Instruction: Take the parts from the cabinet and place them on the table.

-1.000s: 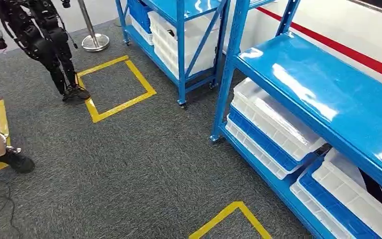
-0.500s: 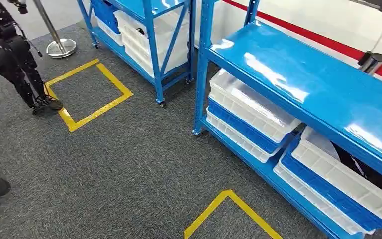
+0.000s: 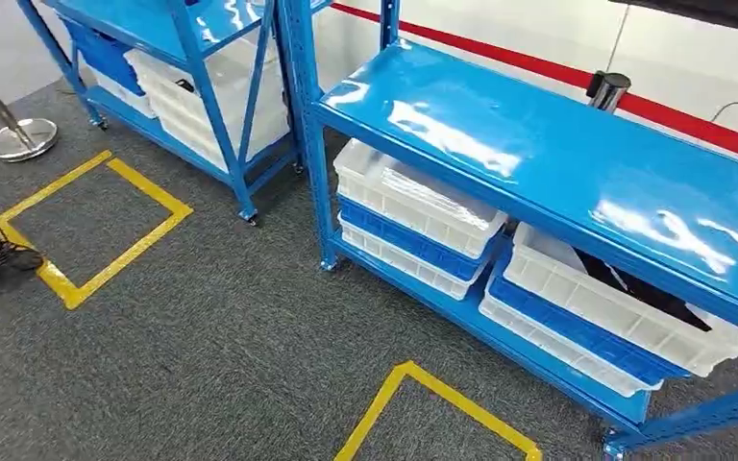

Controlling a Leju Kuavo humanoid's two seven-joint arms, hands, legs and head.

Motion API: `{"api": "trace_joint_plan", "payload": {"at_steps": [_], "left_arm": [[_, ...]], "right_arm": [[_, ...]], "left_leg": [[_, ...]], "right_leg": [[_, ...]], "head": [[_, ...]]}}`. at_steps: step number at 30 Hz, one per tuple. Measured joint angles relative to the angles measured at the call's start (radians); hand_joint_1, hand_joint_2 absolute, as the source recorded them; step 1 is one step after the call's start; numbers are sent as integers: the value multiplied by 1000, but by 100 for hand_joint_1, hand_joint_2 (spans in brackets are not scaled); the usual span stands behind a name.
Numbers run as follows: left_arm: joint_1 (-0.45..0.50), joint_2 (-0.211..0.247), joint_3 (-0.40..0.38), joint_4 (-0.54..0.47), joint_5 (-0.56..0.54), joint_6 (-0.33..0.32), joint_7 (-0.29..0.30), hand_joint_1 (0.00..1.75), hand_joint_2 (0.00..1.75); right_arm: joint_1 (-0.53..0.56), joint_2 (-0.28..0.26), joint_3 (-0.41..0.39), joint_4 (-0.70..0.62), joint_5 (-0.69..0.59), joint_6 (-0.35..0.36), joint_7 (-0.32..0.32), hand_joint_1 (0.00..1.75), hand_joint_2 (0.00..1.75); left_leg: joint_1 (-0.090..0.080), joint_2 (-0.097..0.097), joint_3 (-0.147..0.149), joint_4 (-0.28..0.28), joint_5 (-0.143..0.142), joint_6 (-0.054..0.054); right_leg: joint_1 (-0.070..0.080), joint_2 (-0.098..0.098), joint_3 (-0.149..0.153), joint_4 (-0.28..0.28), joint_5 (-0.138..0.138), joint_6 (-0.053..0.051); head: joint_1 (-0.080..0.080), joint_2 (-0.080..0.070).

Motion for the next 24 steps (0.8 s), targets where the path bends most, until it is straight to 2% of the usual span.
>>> {"api": "trace_joint_plan", "payload": {"at_steps": [2,3,4,5,6,8,9,10,11,12,13,14,15,18,19,20,21,22,23,24], "left_arm": [[-3,0,0,0,0,0,0,0,0],[-3,0,0,0,0,0,0,0,0],[-4,0,0,0,0,0,0,0,0],[-6,-1,1,0,0,0,-1,0,0],[-7,0,0,0,0,0,-1,0,0],[-4,0,1,0,0,-1,0,0,0],[-4,0,2,0,0,-1,1,0,0],[-4,0,2,0,0,-1,1,0,0],[-4,-1,2,0,0,-1,2,0,0],[-5,-1,2,0,0,-1,2,0,0],[-5,-3,2,0,0,-1,3,0,0],[-5,-2,2,-1,1,-1,5,0,0],[-4,-3,2,-1,1,0,6,0,0],[-9,-3,3,-1,1,0,8,0,0],[-11,-3,3,-1,1,0,9,0,0],[-12,-3,3,-1,1,0,8,0,0],[-11,-3,3,-1,1,0,8,0,0],[-9,-3,3,-1,1,0,8,0,0],[-7,-2,3,-1,0,0,8,0,0],[-5,-2,3,-1,0,0,8,0,0]], "right_arm": [[3,0,-1,0,1,0,-2,0,0],[6,-2,-2,0,2,0,-2,0,0],[6,-4,-2,0,3,0,-2,0,0],[7,-3,-2,0,3,0,-3,0,0],[3,-2,-2,0,3,0,-3,0,0],[-1,-3,-4,0,3,0,-4,0,0],[0,-3,-5,0,3,1,-4,0,0],[2,-3,-7,0,3,2,-4,0,0],[3,-3,-8,0,3,3,-4,0,0],[3,-3,-10,0,3,3,-4,0,0],[1,-4,-11,0,4,4,-4,0,0],[-3,-4,-12,0,5,3,-4,0,0],[-7,-4,-14,0,6,3,-4,0,0],[-2,-3,-16,0,7,3,-4,0,0],[-1,-2,-16,0,7,3,-4,0,0],[2,0,-17,0,6,3,-4,0,0],[1,-2,-18,0,7,3,-4,0,0],[-2,-1,-18,0,7,3,-4,0,0],[-3,2,-18,0,7,3,-4,0,0],[-3,3,-18,0,7,3,-4,0,0]], "left_leg": [[-10,16,-2,1,1,11],[-9,29,0,-4,5,22],[-5,41,0,-10,9,31],[-7,48,-1,-10,9,39],[-9,61,-3,-10,9,45],[-13,92,-7,-10,8,47],[-14,106,-8,-10,7,47],[-14,119,-8,-10,7,47],[-14,131,-8,-10,7,47],[-14,141,-7,-10,6,46],[-14,153,-5,-10,5,44],[-21,162,-2,-9,3,39],[-24,173,0,-10,-3,30],[-21,205,18,-18,-6,13],[-17,199,19,-13,-13,3],[-14,145,15,15,-34,-2],[-11,103,-9,71,-73,-3],[-11,81,-44,149,-115,-5],[-11,70,-82,227,-149,-7],[-11,66,-114,286,-161,-8]], "right_leg": [[-7,12,-13,-9,6,10],[-6,24,-17,-9,6,17],[-7,0,-20,2,0,18],[0,-52,-38,39,-21,14],[0,-84,-79,114,-58,6],[0,-103,-162,275,-120,-1],[0,-106,-183,316,-127,4],[0,-107,-176,304,-118,10],[0,-112,-144,244,-93,20],[0,-123,-95,157,-62,28],[1,-155,-37,57,-33,32],[7,-205,-6,-5,-24,24],[10,-201,-7,-7,-19,22],[14,-163,-12,-7,-8,3],[-1,-149,8,-15,0,-5],[-6,-138,8,-17,0,-9],[-8,-131,9,-16,2,-14],[-9,-117,9,-16,2,-15],[-7,-103,9,-16,2,-19],[-6,-85,9,-15,2,-20]], "head": [[0,0],[1,0],[1,0],[5,0],[7,0],[7,0],[8,0],[7,0],[8,0],[7,0],[8,0],[8,0],[7,0],[6,0],[6,0],[2,0],[-2,0],[-2,0],[-1,0],[-2,0]]}}
